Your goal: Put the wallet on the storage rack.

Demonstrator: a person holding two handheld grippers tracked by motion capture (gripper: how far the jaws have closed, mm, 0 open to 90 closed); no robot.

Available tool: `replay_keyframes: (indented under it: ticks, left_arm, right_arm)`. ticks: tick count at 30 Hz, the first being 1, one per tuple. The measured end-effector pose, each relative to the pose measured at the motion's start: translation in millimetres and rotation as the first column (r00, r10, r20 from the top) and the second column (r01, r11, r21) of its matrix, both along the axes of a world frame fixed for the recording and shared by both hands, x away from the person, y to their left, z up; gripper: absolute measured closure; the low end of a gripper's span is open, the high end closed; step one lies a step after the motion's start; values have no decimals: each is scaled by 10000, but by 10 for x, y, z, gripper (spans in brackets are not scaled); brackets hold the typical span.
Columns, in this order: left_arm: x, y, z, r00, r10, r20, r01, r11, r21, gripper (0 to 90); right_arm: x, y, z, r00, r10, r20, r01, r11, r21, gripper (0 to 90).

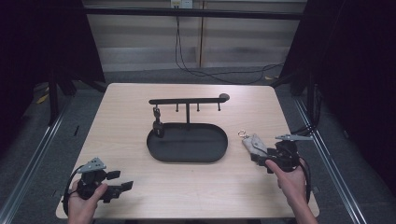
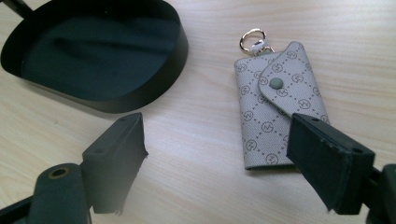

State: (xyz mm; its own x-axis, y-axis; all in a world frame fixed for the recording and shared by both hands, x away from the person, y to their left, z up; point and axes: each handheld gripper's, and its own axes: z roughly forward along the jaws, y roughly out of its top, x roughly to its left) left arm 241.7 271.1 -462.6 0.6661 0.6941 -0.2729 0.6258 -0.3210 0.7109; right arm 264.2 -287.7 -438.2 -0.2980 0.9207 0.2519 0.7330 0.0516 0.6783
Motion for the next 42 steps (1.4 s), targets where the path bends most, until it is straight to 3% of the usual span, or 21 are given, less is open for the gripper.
replay_keyframes:
  ticks: [4,8,10,14,22,23,24,27,30,34,35,38,40,42]
  left_arm:
    - [-16,-64,4,9995,-315,45,315,9995,-38,261]
    - [-22,-45,20,9998,-151,149,155,9996,-240,229]
    - [-21,-62,3,9997,-242,-16,242,9996,-158,230]
    - [-44,-91,22,9994,-348,81,349,9994,-78,234]
    - [-52,-106,-8,9981,-599,-137,600,9981,100,233]
    - [-52,-109,-8,9980,-626,-110,626,9980,77,234]
    - [-53,-111,-6,9980,-623,-106,624,9980,81,234]
    - [-49,-96,-3,9982,-592,-66,592,9982,82,233]
    - [-39,-84,-4,9983,-582,-60,583,9983,62,233]
    - [-21,-65,-16,9985,-527,-114,527,9986,30,233]
    - [-17,-57,-16,9985,-526,-115,526,9986,39,233]
    - [-15,-43,-21,9984,-534,-162,532,9985,-107,233]
    - [-7,-25,-20,9981,-592,-179,589,9981,-195,233]
    - [-7,-13,-15,9985,-531,-155,527,9983,-253,233]
  right_arm:
    - [145,-11,-47,9977,-17,-677,7,9999,-146,191]
    - [261,-19,-31,9958,-50,-910,12,9991,-412,191]
    - [320,-27,-24,9938,-57,-1112,19,9994,-345,191]
    - [401,-15,20,9923,165,-1227,-242,9978,-621,194]
    - [612,45,52,9802,335,-1950,-614,9884,-1388,191]
    - [641,51,57,9772,392,-2085,-722,9855,-1532,193]
    - [705,71,62,9674,501,-2482,-959,9797,-1762,199]
    - [749,87,59,9612,573,-2699,-1136,9737,-1977,205]
    - [822,99,21,9455,694,-3183,-1431,9662,-2146,222]
    - [897,104,-13,9357,518,-3489,-1452,9581,-2471,222]
    - [944,110,-37,9339,448,-3547,-1485,9511,-2709,222]
    - [973,121,-58,9290,397,-3680,-1489,9503,-2736,228]
    - [1009,123,-109,9147,377,-4023,-1562,9513,-2659,237]
    - [1034,123,-147,9106,302,-4122,-1597,9456,-2834,234]
